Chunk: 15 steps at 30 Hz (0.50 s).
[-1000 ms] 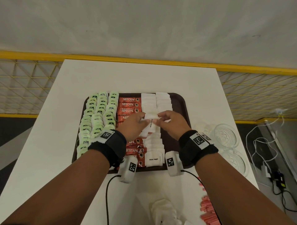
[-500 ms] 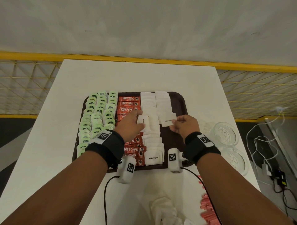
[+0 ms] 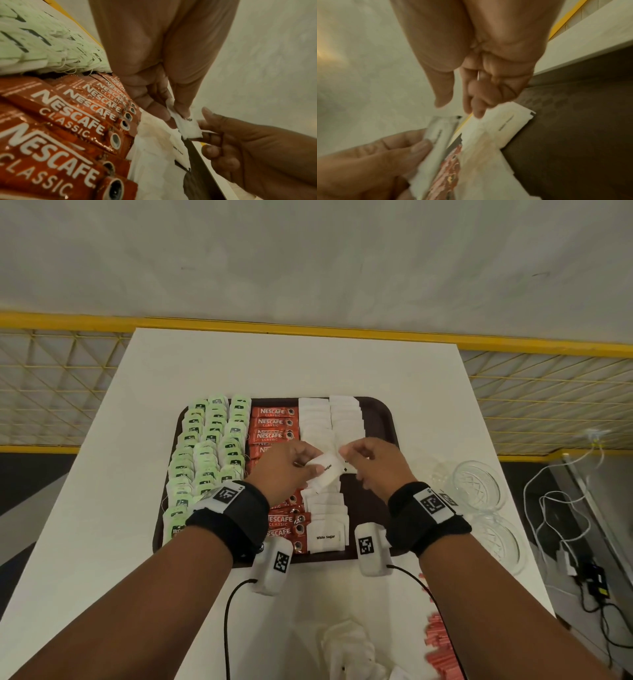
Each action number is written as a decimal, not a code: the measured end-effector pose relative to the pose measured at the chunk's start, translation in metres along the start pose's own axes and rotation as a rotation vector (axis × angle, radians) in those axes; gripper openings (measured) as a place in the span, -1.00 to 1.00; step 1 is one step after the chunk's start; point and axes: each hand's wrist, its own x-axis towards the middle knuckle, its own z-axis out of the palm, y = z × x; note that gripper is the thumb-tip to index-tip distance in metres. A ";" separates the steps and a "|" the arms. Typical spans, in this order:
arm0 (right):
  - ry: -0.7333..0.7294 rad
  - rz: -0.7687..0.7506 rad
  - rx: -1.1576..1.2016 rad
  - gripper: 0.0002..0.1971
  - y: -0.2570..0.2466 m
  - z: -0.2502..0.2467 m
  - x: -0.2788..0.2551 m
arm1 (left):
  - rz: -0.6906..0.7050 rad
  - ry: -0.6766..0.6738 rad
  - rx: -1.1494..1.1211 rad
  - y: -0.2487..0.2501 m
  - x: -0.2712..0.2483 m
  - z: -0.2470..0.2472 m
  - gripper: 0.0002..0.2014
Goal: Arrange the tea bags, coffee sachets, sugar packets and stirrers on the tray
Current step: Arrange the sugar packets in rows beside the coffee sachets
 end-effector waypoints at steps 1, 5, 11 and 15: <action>-0.078 -0.011 0.039 -0.80 -0.004 0.001 -0.004 | 0.009 -0.019 0.010 0.001 -0.001 0.001 -0.84; -0.095 0.012 0.174 -0.85 0.005 0.000 -0.009 | -0.001 -0.033 -0.018 0.003 -0.004 0.006 -0.82; 0.180 0.262 0.416 -0.89 0.043 -0.006 0.003 | -0.018 0.018 0.001 -0.005 -0.013 0.000 -0.78; 0.213 0.323 0.392 -0.88 0.049 0.000 0.014 | -0.030 0.010 0.017 -0.009 -0.019 -0.004 -0.82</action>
